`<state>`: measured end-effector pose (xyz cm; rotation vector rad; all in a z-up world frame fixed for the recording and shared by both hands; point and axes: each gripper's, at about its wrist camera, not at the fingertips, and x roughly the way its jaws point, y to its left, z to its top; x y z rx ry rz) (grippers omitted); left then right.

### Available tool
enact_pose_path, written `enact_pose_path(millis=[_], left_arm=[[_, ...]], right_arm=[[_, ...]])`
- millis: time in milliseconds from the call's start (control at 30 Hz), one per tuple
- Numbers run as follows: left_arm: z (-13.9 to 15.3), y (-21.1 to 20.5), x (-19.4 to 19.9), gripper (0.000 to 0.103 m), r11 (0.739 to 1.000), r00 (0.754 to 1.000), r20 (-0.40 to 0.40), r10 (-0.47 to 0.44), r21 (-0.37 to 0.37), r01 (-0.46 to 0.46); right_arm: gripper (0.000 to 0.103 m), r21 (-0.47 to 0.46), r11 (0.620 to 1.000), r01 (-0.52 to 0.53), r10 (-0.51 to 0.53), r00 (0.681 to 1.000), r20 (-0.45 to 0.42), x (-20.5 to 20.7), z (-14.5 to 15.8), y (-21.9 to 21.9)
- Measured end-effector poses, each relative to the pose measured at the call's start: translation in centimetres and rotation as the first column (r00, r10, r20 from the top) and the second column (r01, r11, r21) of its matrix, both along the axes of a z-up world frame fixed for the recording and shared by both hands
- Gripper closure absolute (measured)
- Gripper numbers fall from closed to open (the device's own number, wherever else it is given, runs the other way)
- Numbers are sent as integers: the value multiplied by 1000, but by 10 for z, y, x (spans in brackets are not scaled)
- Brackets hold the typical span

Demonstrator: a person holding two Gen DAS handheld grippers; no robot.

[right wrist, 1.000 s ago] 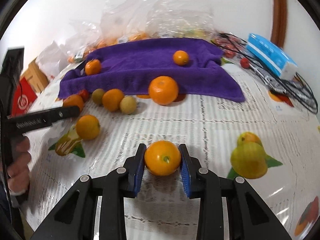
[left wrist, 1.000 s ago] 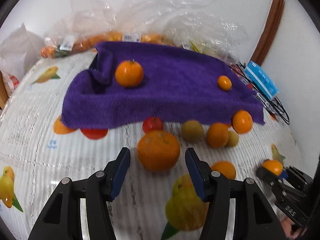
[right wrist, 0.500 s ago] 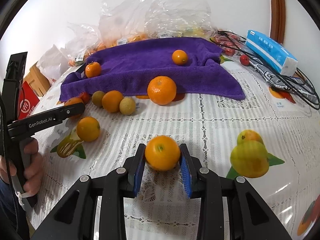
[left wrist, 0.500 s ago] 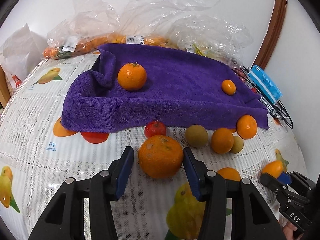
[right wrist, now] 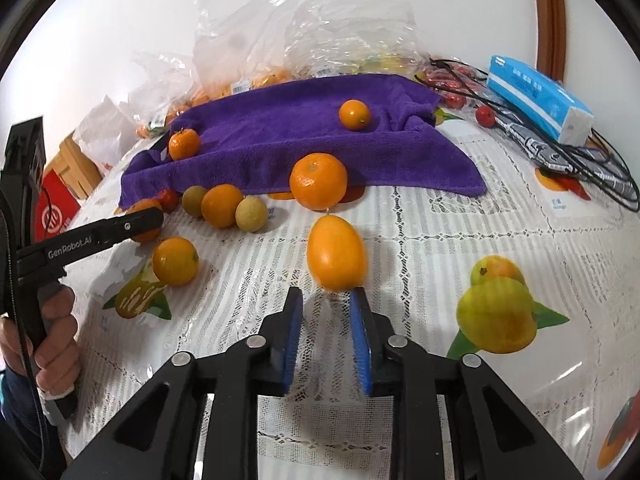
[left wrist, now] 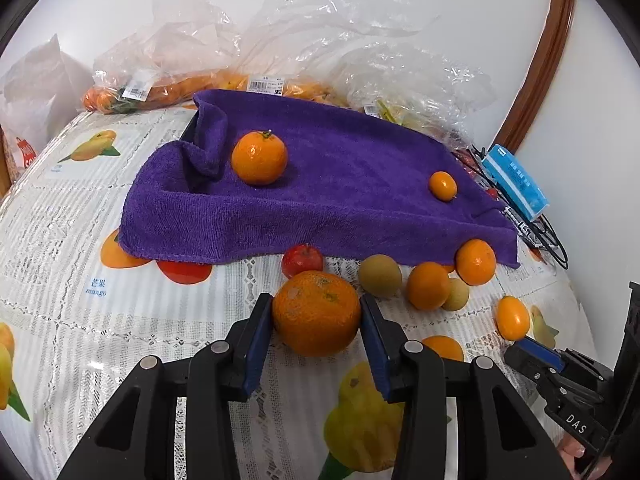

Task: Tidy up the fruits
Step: 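Grasp a large orange with the left tool while the right tool grasps an oval orange, then carry both held oranges onto the purple towel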

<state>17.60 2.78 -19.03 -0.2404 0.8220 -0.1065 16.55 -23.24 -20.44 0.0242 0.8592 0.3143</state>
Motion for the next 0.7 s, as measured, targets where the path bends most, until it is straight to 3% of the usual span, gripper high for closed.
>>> enact_pose_path(millis=[100,267,533,600,633,700], left_arm=[[1,0,0,62,1000,1000,3,3,-4,-3],[-1,4,1,62,1000,1000,-15,17,-21,-17],[-1,2,0,62,1000,1000,-10,7,-21,-7],[-1,3,0,62,1000,1000,-7,5,-22,-5],[0,3,0,62,1000,1000,-4,3,-23,-3],[1,2,-2,62,1000,1000,8,0,-21,1]], right_arm=[[76,12,1000,-1,1,1000,-2,0,0,-1],[59,41,999,14,-14,1000,-3,3,0,-4],[54,-46,998,44,-43,999,7,21,-1,8],[57,-90,995,42,-41,999,13,24,-2,16],[68,-108,993,43,-41,999,16,25,-3,18],[70,-118,992,38,-36,999,20,25,-2,20]])
